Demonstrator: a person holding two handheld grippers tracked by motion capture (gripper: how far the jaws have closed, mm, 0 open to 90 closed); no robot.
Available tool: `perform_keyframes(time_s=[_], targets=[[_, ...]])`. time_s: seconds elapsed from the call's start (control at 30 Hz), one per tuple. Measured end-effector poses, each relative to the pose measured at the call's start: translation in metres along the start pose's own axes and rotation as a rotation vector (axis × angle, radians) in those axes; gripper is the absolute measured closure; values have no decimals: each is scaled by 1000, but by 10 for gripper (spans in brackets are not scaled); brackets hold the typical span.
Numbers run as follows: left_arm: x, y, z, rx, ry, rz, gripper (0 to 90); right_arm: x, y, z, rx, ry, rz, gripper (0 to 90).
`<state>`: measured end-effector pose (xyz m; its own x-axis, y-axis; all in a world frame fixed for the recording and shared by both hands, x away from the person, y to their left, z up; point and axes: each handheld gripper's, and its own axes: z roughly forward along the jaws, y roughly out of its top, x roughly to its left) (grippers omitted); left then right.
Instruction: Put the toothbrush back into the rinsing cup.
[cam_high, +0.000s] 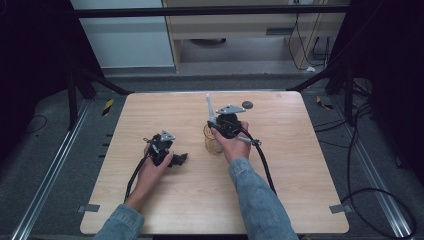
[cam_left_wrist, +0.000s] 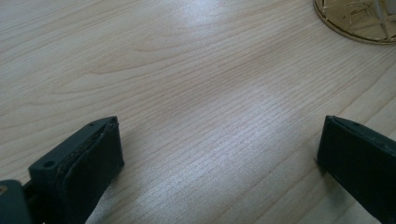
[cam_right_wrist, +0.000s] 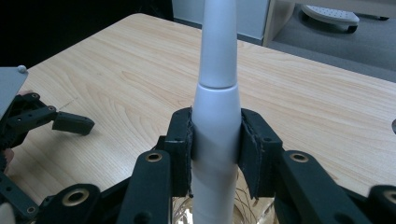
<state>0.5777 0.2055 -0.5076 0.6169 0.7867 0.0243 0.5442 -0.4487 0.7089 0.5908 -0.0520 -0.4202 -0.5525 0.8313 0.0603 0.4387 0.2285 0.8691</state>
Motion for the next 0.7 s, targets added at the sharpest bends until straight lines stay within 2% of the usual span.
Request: perform_keyframes(time_s=[0.7], targets=[[0, 0, 0, -1, 0, -1, 0, 7, 10, 14, 57, -5, -51, 664]])
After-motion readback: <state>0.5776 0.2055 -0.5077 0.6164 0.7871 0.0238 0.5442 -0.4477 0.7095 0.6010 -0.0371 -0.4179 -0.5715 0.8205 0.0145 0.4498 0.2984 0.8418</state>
